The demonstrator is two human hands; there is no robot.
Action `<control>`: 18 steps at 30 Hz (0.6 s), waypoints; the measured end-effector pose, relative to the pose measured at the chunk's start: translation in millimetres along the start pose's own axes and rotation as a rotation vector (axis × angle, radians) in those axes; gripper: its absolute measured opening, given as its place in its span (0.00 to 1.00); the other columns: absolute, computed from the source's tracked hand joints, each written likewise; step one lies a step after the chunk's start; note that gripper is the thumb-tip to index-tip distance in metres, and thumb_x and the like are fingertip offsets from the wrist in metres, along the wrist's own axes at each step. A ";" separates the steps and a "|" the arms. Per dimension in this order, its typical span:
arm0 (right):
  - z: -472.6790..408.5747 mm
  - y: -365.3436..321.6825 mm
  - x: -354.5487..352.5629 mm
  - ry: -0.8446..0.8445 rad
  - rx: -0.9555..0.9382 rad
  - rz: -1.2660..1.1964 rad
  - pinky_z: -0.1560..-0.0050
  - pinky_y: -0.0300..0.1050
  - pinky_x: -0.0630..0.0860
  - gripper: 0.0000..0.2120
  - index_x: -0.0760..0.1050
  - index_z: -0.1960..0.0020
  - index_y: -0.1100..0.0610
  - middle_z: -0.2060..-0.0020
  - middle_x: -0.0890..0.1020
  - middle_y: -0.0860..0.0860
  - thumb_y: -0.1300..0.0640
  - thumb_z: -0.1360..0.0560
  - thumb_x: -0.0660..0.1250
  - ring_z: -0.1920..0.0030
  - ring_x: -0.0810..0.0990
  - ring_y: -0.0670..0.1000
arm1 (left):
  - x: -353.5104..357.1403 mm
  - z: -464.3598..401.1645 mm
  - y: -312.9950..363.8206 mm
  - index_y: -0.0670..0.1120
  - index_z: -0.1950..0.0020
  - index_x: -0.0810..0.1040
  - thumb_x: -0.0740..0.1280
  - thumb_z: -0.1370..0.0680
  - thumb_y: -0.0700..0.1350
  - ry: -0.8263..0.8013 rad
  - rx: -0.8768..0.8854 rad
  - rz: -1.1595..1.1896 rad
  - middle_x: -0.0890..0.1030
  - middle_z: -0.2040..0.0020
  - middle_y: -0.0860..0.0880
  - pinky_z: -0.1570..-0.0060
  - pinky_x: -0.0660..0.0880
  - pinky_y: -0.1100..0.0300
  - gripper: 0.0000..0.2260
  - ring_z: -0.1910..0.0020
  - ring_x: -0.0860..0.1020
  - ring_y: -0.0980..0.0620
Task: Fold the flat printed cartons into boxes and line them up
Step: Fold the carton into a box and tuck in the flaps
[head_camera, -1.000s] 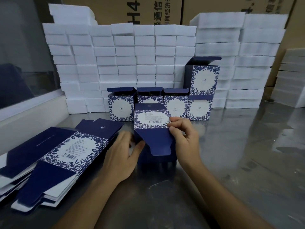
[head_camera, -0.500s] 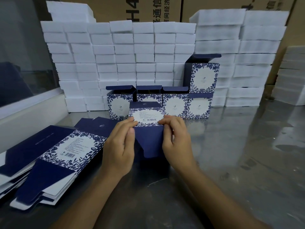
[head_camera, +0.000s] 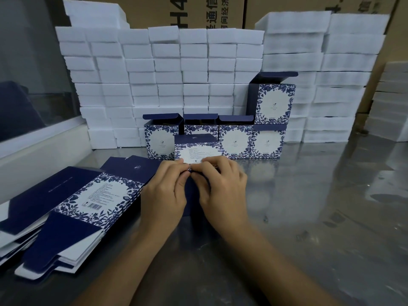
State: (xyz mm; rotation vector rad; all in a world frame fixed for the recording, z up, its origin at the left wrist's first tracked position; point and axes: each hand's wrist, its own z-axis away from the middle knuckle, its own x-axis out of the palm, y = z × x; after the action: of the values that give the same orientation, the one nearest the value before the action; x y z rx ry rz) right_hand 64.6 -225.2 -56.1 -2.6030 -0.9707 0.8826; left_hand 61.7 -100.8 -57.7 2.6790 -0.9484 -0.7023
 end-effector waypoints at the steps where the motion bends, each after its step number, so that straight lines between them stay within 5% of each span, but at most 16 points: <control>1: -1.3 -0.1 -0.1 -0.008 0.005 0.001 0.44 0.57 0.69 0.05 0.82 0.48 0.48 0.48 0.78 0.47 0.54 0.21 0.67 0.44 0.75 0.53 | 0.0 -0.5 0.1 0.41 0.48 0.83 0.64 0.21 0.40 0.005 -0.005 0.000 0.81 0.48 0.47 0.57 0.78 0.54 0.09 0.50 0.81 0.48; 10: -6.7 16.0 -2.2 0.041 -0.022 -0.140 0.51 0.58 0.74 0.04 0.83 0.51 0.58 0.51 0.79 0.53 0.59 0.22 0.69 0.48 0.77 0.56 | 3.1 -1.3 1.0 0.40 0.52 0.81 0.64 0.21 0.40 0.046 -0.014 0.007 0.81 0.51 0.48 0.60 0.73 0.60 0.07 0.54 0.80 0.50; 18: -9.8 25.5 -2.3 0.108 -0.051 -0.171 0.52 0.48 0.76 0.02 0.82 0.54 0.63 0.51 0.78 0.56 0.64 0.24 0.71 0.51 0.77 0.56 | 4.5 -0.3 0.6 0.38 0.51 0.79 0.65 0.21 0.37 0.048 -0.007 0.033 0.80 0.51 0.46 0.58 0.75 0.56 0.04 0.53 0.80 0.48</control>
State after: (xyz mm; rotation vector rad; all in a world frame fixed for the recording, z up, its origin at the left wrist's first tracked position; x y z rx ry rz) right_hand 82.4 -246.0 -57.5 -2.5327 -1.1781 0.6762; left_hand 64.6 -104.1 -58.9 2.6550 -0.9742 -0.6303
